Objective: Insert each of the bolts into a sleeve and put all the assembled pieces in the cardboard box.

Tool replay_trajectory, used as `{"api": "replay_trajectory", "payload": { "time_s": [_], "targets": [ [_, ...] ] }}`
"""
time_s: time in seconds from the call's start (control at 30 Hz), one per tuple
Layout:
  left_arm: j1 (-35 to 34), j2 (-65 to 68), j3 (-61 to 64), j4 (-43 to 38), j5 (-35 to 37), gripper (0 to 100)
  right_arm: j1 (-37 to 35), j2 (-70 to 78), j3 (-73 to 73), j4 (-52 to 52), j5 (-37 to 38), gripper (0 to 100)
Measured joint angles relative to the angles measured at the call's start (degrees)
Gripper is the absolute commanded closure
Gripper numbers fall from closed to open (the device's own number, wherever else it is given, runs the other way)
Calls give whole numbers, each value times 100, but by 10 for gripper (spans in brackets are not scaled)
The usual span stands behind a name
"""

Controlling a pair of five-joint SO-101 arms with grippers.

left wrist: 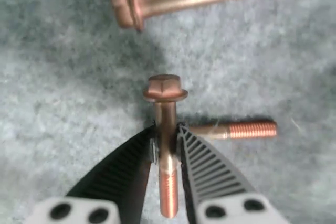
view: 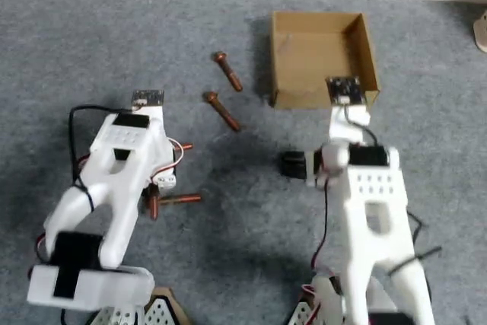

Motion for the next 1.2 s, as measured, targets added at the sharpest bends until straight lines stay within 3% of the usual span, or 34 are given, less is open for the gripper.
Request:
{"api": "replay_trajectory", "payload": {
  "time_s": [0.27,0.67,0.83,0.97,1.2],
  "targets": [
    [387,-1451,923,-360,0,993,-290,-2075,2602,-1785,0,994],
    [1248,-2180,1503,-3675,0,993,-888,-4730,4791,-3130,0,994],
    [1327,-2189,1530,-4835,0,993,-958,-6031,4914,-3305,9,994],
    [1319,-2189,1776,-4985,176,993,-949,-6743,4914,-2593,9,994],
    [1565,-2189,1785,-4993,1037,993,-1125,-6760,4914,-2330,9,994]
  ]
}}
